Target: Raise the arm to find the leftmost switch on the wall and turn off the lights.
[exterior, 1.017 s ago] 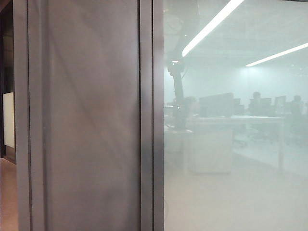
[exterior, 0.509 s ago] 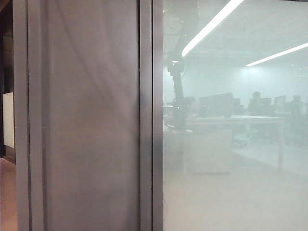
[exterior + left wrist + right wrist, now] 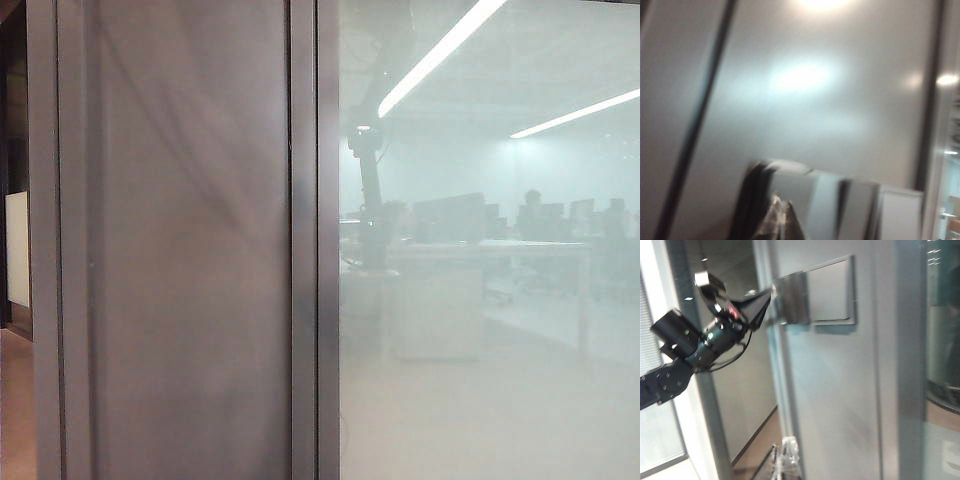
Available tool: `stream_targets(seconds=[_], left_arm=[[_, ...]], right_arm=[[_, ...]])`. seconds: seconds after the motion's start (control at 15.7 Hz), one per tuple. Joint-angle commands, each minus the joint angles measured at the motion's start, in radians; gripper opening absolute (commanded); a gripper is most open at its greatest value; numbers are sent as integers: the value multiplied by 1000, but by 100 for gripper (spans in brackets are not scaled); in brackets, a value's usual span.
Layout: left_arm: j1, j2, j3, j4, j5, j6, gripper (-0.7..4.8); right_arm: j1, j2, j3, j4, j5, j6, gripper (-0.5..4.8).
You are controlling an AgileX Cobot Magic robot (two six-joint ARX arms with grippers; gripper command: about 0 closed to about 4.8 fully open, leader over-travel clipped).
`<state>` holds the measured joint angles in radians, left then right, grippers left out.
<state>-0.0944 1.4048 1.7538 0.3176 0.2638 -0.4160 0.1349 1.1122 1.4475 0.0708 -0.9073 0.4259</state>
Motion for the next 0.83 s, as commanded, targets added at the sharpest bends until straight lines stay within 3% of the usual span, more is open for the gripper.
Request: stream_targets(seconds=[0.06, 0.83], left_arm=[[1, 0, 4, 21, -5, 5, -6], [1, 45, 11, 90, -6, -37, -6]], right_arm=[[0, -4, 3, 27, 8, 20, -6], [93, -4, 3, 109, 39, 50, -6]])
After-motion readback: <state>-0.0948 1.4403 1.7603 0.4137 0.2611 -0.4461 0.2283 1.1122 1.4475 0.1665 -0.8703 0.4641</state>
